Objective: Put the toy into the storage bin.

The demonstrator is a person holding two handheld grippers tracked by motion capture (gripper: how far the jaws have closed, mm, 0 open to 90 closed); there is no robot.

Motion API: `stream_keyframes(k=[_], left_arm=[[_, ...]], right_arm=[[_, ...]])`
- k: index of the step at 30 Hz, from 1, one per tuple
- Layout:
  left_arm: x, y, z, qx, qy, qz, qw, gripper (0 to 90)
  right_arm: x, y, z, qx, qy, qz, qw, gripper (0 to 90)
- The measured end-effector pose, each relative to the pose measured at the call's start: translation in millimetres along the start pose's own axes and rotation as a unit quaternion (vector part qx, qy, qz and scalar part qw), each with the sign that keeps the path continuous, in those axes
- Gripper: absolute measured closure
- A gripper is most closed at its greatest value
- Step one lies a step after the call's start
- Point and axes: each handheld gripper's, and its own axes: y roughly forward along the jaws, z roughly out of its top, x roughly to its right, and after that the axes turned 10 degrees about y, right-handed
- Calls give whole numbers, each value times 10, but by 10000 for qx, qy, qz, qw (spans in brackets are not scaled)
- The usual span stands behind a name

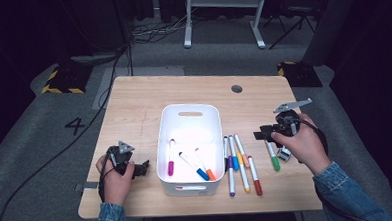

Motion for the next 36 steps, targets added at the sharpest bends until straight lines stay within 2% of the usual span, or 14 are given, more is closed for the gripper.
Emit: stream_keyframes(k=[6,9,20,24,30,36], left_arm=[[0,0,0,0,0,1,10000,0],[0,0,0,0,0,0,10000,1],[0,0,0,0,0,1,10000,0],[0,0,0,0,0,1,10000,1],[0,0,0,0,-1,0,10000,1],[0,0,0,0,0,0,10000,0]], right_arm=[[204,64,-79,-146,192,-239,9994,563],[286,98,-116,-199,211,-342,9990,560],[584,277,-311,-525,420,-745,9950,557],[661,348,-387,-677,463,-926,9923,556],[731,453,-491,-918,543,-1041,9888,557],[743,553,-565,-1072,455,-1166,9863,562]])
